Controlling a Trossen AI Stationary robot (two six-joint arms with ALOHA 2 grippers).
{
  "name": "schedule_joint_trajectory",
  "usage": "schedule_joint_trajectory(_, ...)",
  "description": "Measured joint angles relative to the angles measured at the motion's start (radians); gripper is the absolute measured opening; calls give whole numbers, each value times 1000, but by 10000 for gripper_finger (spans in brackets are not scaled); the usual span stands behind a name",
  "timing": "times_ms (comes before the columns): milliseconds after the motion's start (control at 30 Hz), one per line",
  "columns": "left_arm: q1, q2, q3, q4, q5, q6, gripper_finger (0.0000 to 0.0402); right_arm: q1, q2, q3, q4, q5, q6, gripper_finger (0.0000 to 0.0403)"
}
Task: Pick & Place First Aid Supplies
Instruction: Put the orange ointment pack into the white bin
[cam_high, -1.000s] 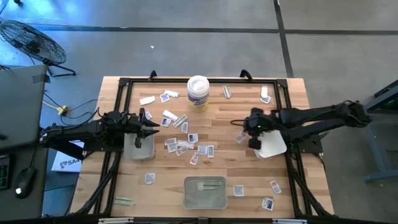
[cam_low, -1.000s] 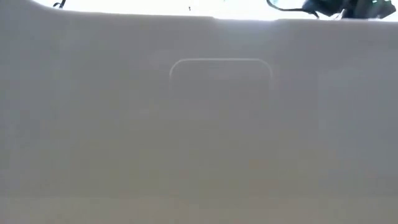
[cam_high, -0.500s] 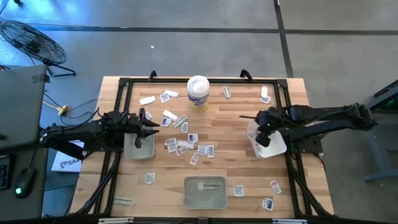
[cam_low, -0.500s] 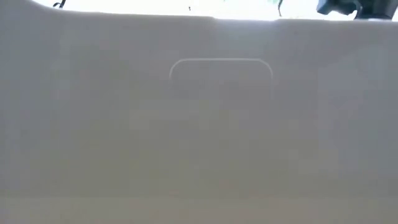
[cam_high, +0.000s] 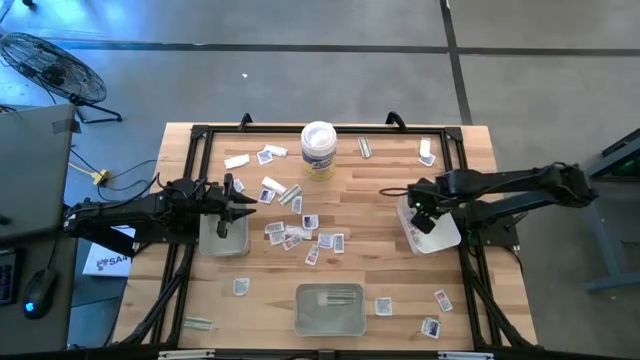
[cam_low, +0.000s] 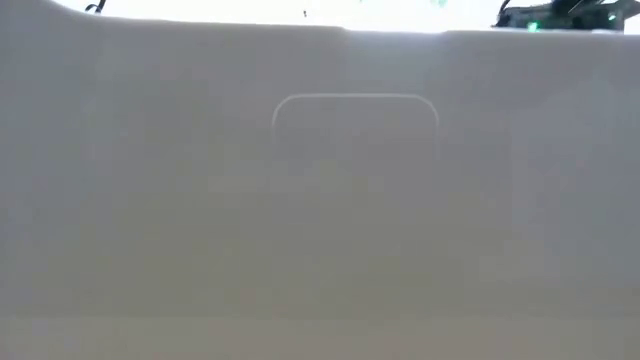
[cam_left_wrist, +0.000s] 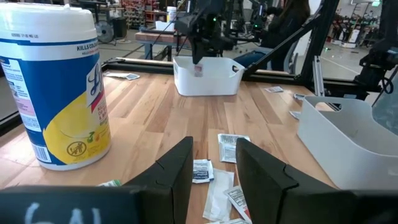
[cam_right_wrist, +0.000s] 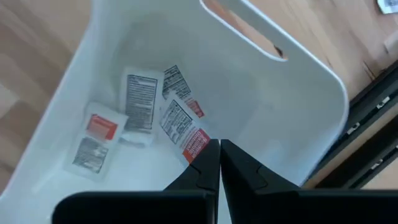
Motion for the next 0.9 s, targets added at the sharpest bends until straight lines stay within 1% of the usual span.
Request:
schedule_joint_trajectory(133, 0, 0, 0, 0, 0, 0, 120, -13, 97, 0, 2, 42, 0, 21)
schedule_joint_trajectory(233, 0, 0, 0, 0, 0, 0, 120, -20, 145, 0, 3, 44, -3, 44)
schedule_joint_trajectory(367, 0, 0, 0, 0, 0, 0, 120, -27, 166, 6, -8, 38, -41, 83)
schedule_joint_trajectory(467, 0, 0, 0, 0, 0, 0, 120, -27, 163, 54, -40, 38, -48, 105)
schedule_joint_trajectory(533, 0, 0, 0, 0, 0, 0, 120, -27, 163, 101, -68, 41, -43, 113)
schedule_joint_trajectory(667, 0, 0, 0, 0, 0, 0, 120, -21, 162, 189, -80, 36, -25, 111)
schedule_joint_trajectory(767, 0, 0, 0, 0, 0, 0, 120, -17, 162, 233, -61, -12, 11, 102)
schedule_joint_trajectory(833, 0, 0, 0, 0, 0, 0, 120, 4, 162, 255, -54, -43, 30, 94)
schedule_joint_trajectory(900, 0, 0, 0, 0, 0, 0, 120, 42, 162, 284, -56, -52, 57, 85)
